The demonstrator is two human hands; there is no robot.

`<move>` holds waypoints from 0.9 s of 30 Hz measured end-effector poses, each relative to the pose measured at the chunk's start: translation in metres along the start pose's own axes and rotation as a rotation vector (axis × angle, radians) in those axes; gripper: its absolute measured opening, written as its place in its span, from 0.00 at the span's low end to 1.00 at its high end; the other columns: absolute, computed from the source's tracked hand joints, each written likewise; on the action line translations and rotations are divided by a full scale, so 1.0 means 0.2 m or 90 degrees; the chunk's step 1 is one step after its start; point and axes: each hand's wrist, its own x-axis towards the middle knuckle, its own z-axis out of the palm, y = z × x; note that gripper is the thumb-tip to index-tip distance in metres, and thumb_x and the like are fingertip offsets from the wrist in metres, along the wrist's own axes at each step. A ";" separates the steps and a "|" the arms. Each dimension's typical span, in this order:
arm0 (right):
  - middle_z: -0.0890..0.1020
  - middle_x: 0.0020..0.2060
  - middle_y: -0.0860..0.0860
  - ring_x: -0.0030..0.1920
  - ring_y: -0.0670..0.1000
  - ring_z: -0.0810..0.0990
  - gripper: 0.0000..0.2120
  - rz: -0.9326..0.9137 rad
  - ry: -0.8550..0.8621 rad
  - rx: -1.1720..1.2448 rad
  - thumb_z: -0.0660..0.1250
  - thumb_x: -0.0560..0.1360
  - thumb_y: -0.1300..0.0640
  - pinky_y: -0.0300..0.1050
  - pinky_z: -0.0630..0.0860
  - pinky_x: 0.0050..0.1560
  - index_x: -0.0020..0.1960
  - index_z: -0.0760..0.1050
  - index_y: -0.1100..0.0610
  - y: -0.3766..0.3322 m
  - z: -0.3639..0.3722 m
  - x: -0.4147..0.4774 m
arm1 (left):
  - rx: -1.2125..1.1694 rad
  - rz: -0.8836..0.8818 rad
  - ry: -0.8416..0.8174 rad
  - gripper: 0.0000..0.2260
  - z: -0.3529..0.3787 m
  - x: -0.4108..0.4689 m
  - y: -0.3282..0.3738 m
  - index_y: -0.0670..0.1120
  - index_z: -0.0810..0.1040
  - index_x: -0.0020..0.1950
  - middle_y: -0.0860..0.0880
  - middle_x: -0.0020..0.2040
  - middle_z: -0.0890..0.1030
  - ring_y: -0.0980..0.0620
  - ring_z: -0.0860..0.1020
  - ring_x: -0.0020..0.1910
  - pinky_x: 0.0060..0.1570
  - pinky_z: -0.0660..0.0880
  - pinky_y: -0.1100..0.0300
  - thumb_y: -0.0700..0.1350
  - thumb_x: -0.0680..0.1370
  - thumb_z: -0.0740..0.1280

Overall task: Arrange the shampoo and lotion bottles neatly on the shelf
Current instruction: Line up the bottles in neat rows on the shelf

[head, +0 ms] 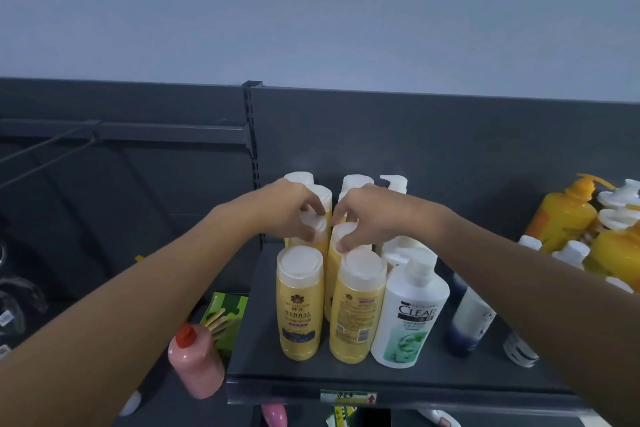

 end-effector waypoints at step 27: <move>0.83 0.57 0.47 0.46 0.46 0.79 0.17 0.017 0.165 0.033 0.71 0.77 0.46 0.48 0.81 0.53 0.64 0.81 0.47 0.17 -0.07 0.07 | 0.013 -0.033 0.081 0.22 -0.02 0.08 0.00 0.56 0.82 0.61 0.55 0.52 0.84 0.53 0.81 0.50 0.51 0.81 0.52 0.67 0.74 0.68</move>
